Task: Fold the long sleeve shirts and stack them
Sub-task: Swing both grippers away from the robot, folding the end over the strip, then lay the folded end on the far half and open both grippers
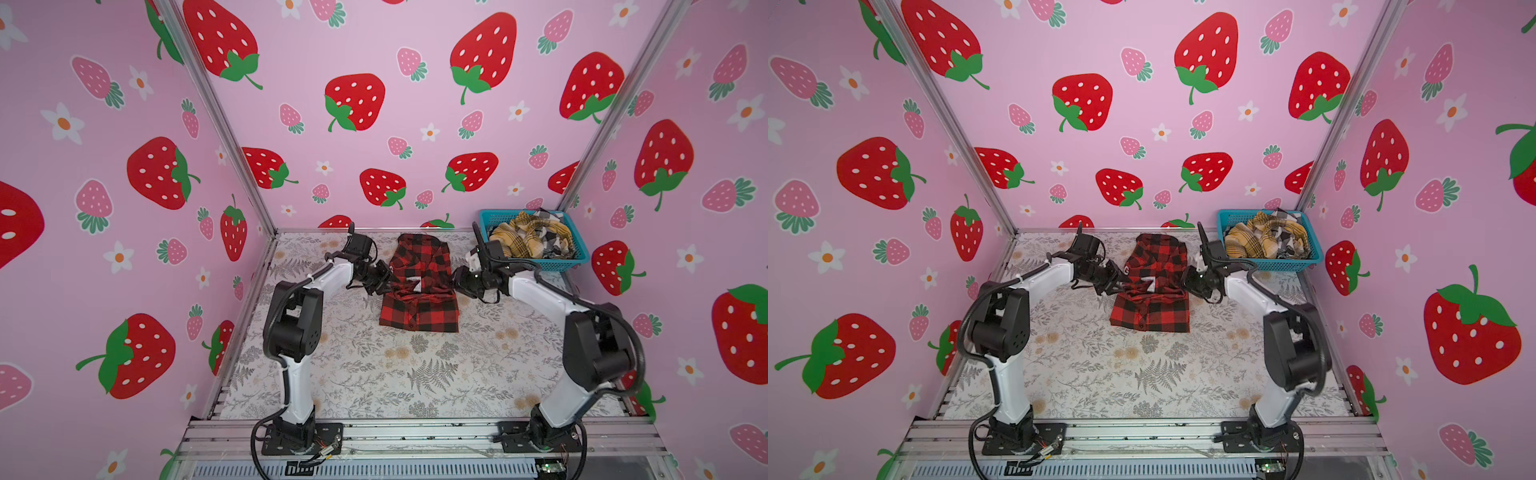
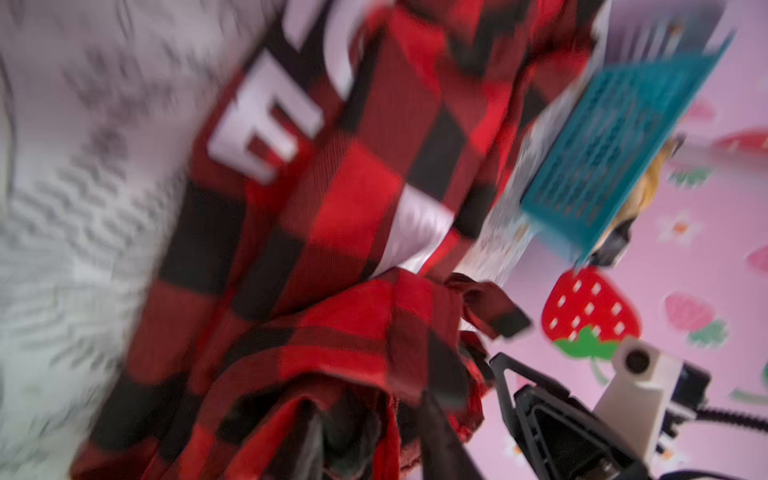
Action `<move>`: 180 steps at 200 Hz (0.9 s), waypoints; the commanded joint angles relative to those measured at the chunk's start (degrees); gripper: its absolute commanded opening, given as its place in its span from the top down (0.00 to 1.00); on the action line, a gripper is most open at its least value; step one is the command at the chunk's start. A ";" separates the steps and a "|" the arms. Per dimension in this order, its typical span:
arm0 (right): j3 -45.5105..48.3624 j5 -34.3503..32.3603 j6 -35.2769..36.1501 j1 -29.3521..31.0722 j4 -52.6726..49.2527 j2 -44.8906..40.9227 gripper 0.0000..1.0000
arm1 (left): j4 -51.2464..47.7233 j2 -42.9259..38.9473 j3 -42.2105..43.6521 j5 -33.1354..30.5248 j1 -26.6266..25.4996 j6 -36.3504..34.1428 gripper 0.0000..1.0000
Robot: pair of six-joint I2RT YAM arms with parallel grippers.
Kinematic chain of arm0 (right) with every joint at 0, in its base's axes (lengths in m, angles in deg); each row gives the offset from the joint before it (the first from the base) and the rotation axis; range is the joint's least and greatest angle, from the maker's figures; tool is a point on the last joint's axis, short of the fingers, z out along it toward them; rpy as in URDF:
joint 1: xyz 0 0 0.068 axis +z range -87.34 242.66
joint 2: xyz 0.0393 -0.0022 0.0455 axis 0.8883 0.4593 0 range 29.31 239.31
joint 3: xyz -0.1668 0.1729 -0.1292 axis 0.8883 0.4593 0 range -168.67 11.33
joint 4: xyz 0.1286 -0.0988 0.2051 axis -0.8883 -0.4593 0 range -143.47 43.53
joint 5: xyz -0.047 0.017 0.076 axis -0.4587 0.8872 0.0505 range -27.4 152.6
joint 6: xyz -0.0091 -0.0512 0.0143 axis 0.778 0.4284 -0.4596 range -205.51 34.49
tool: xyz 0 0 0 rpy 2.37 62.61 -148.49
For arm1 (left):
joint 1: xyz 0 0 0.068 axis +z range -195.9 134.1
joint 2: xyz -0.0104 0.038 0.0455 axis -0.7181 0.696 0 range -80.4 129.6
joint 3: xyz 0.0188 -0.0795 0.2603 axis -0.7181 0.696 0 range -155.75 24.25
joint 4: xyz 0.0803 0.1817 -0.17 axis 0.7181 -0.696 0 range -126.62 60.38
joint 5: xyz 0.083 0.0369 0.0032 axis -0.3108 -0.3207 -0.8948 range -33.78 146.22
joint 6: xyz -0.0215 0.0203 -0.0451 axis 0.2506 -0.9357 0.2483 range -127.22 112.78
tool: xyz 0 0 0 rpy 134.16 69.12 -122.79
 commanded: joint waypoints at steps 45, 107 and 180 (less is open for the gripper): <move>-7.48 3.14 13.97 -2.05 -9.58 -1.41 0.44 | -7.21 -3.99 -10.57 0.37 3.85 -3.13 0.45; 6.80 5.65 11.79 3.82 1.57 -1.75 0.79 | -6.16 -6.47 3.70 1.26 -3.88 -8.87 0.79; 4.91 3.43 12.51 3.87 4.17 8.65 0.82 | -7.32 9.14 -7.94 -1.12 -3.36 -8.36 0.79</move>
